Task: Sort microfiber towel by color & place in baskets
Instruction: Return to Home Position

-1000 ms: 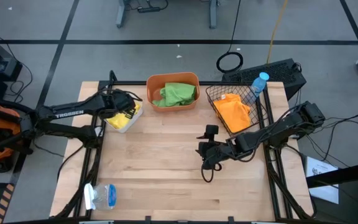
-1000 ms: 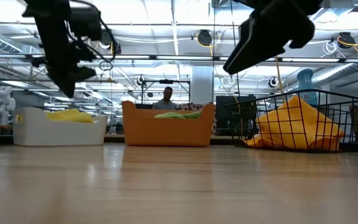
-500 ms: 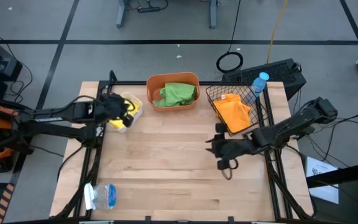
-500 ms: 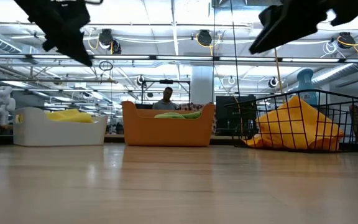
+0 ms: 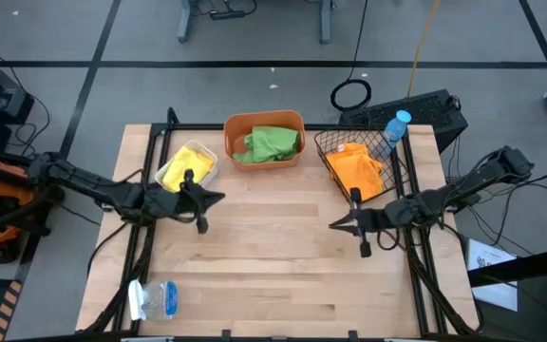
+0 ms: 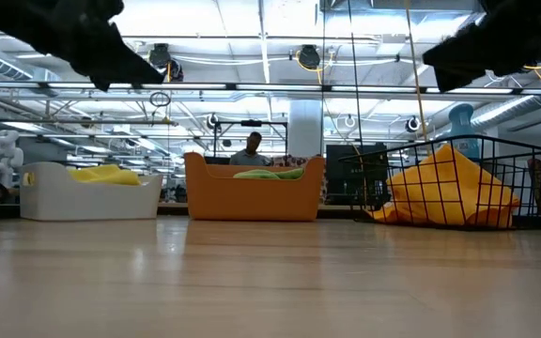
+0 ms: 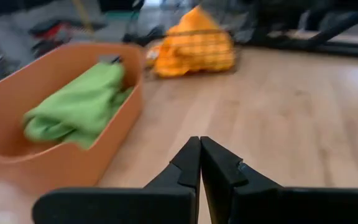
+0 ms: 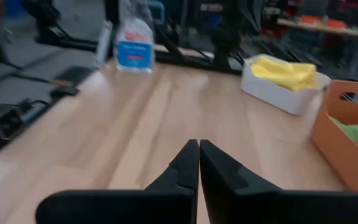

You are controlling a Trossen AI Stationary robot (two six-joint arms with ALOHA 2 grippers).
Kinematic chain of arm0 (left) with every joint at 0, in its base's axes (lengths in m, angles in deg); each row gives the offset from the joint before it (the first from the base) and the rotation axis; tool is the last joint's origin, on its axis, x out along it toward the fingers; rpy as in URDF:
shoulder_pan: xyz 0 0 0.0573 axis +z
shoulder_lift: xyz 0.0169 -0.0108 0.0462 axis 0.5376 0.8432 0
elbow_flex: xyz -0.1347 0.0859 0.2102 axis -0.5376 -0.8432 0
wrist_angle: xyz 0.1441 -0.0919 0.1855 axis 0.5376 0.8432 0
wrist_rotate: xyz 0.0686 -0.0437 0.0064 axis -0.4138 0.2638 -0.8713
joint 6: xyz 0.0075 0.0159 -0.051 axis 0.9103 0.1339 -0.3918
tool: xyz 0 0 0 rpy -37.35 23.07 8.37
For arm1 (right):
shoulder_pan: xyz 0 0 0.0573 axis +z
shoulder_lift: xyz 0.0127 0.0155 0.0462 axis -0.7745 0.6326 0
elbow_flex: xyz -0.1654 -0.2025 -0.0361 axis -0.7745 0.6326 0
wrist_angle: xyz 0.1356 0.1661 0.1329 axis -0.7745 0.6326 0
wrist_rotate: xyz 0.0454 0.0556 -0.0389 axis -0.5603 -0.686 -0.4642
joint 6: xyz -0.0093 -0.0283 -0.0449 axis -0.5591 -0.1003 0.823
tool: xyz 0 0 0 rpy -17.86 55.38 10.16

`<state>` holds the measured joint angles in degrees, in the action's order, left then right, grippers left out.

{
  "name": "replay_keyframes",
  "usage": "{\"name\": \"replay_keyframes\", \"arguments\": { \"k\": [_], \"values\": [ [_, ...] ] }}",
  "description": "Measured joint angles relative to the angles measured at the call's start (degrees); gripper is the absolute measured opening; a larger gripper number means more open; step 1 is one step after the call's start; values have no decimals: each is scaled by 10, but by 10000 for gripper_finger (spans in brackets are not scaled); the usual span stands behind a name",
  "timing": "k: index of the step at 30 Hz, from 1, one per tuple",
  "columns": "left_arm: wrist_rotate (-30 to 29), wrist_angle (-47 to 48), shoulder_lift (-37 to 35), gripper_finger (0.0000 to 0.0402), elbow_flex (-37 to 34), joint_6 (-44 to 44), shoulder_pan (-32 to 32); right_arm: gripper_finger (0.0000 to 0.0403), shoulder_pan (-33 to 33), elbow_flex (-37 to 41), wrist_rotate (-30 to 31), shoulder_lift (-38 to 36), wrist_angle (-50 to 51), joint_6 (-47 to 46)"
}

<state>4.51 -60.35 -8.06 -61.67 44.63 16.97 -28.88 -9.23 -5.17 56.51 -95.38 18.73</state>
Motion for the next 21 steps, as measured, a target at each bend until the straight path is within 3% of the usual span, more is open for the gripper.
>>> {"name": "replay_keyframes", "arguments": {
  "k": [5, 21],
  "values": [
    [1, -109, -5, 15, -53, 52, -42, 2, -1, 65, -27, -34, -81, 3],
    [8, -161, -82, 15, -144, 63, -84, 1, -1, 116, -79, -42, -103, -22]
  ]
}}
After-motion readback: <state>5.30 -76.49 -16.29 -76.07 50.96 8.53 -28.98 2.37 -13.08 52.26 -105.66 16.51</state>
